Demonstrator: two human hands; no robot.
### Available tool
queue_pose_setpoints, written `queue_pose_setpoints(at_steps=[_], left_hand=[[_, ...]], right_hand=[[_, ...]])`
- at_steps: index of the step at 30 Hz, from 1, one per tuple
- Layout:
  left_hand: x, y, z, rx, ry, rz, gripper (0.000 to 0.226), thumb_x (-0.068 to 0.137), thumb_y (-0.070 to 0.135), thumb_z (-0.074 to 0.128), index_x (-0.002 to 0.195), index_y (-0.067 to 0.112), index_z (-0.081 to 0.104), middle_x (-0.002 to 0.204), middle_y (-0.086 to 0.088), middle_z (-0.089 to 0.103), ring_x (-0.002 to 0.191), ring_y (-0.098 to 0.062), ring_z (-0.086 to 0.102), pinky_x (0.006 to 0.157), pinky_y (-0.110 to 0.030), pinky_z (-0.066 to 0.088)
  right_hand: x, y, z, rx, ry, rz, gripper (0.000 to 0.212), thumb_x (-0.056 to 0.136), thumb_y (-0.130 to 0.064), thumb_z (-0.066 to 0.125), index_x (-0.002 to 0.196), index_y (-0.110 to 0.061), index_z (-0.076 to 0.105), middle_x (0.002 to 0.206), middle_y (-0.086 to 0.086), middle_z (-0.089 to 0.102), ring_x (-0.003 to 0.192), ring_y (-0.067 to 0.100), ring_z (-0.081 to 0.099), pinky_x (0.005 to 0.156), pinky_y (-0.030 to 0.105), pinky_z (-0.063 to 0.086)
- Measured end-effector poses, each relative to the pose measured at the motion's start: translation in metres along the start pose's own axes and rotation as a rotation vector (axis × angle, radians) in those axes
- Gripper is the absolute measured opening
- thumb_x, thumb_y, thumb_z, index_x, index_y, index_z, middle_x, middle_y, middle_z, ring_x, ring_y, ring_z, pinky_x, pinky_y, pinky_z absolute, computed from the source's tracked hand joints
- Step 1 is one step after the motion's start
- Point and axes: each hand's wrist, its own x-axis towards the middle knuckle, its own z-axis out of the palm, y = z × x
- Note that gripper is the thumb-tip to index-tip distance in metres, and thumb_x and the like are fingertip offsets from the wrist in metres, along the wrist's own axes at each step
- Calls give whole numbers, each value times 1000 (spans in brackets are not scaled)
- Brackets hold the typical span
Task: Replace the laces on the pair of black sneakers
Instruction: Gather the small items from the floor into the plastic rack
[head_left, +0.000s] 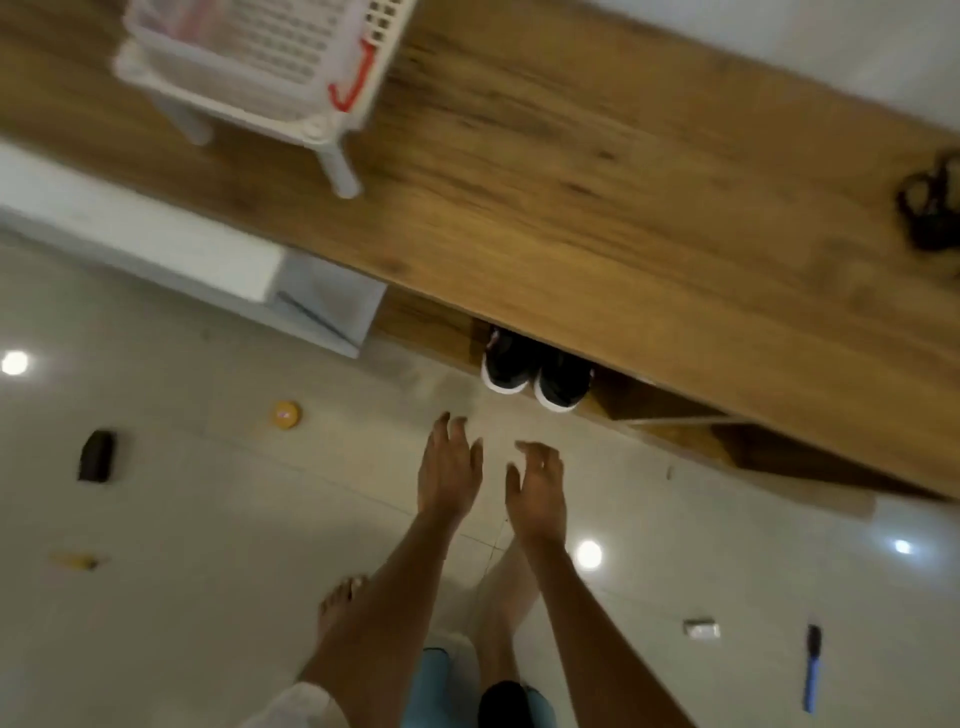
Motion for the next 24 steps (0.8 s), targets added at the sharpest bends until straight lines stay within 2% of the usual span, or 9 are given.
queue_pose_setpoints(at_steps=[3,5,8,14,20,22,24], left_hand=[[-44,-31,-30,-89,27,-184,35,98,24,45,127,4,49,132,-14,46,119,-29,50,94,-36,44],[-65,-58,-53,-150,47,-310,34,99,24,42,128,6,48,133,-12,45,117,-26,50,92,-33,43],[-86,-106,-89,-251,100,-472,34,100,22,40,129,7,48,133,-12,46,114,-25,51,89,-34,44],[-104,-196,-153,-377,150,-655,33,100,21,39,129,9,45,132,-9,46,116,-25,49,89,-36,44],[-125,-268,-200,-498,93,-749,33,101,23,36,130,7,41,132,-11,44,119,-26,46,92,-38,42],[-120,-284,-206,-518,87,-728,34,101,22,37,130,7,41,132,-12,44,120,-27,46,92,-39,42],[-106,-303,-203,-515,80,-702,35,100,23,38,131,7,41,132,-13,44,120,-28,46,93,-40,42]], right_hand=[[-30,-41,15,-24,-206,-45,31,98,-19,45,128,-18,52,134,2,46,124,14,43,89,20,41],[-45,-74,31,-52,-309,-100,30,99,-20,44,127,-20,54,132,0,49,121,12,46,85,17,40],[-66,-131,62,-110,-433,-229,28,99,-19,43,124,-19,56,127,-1,52,120,12,46,85,19,41],[-96,-224,135,-181,-587,-353,24,98,-17,44,117,-17,59,119,-1,56,113,14,49,83,24,41],[-135,-296,205,-209,-553,-289,24,96,-13,44,114,-16,61,116,3,57,111,18,52,83,27,42],[-134,-308,224,-209,-509,-249,25,95,-11,45,114,-14,61,116,6,57,113,22,51,85,31,42],[-120,-310,245,-221,-475,-205,27,93,-7,45,116,-11,59,118,10,54,115,25,50,83,29,39]])
